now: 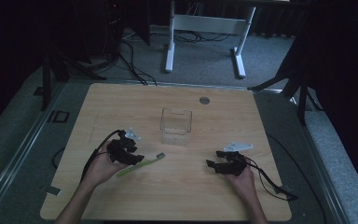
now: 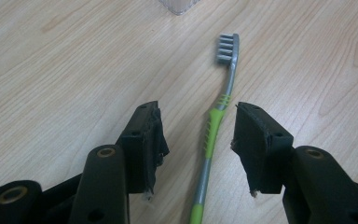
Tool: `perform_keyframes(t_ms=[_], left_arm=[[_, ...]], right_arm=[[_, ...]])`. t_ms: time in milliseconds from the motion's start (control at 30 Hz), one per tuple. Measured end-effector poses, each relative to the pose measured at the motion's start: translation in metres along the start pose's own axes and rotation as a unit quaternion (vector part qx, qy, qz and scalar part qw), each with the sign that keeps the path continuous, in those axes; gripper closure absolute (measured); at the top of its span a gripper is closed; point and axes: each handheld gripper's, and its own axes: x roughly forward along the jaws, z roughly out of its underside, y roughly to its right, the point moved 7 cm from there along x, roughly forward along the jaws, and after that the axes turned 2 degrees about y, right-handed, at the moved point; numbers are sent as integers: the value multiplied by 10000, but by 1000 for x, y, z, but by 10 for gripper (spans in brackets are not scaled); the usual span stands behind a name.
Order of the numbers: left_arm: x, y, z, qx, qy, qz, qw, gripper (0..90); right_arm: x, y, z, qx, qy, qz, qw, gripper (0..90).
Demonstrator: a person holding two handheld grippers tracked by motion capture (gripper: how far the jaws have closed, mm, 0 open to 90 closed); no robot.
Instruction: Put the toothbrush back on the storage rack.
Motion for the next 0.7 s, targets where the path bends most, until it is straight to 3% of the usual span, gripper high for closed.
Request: perform_keyframes(t_ms=[700], left_arm=[[3,1,0,76,-271,121,9995,541]], right_arm=[[0,0,0,0,1,0,10000,329]])
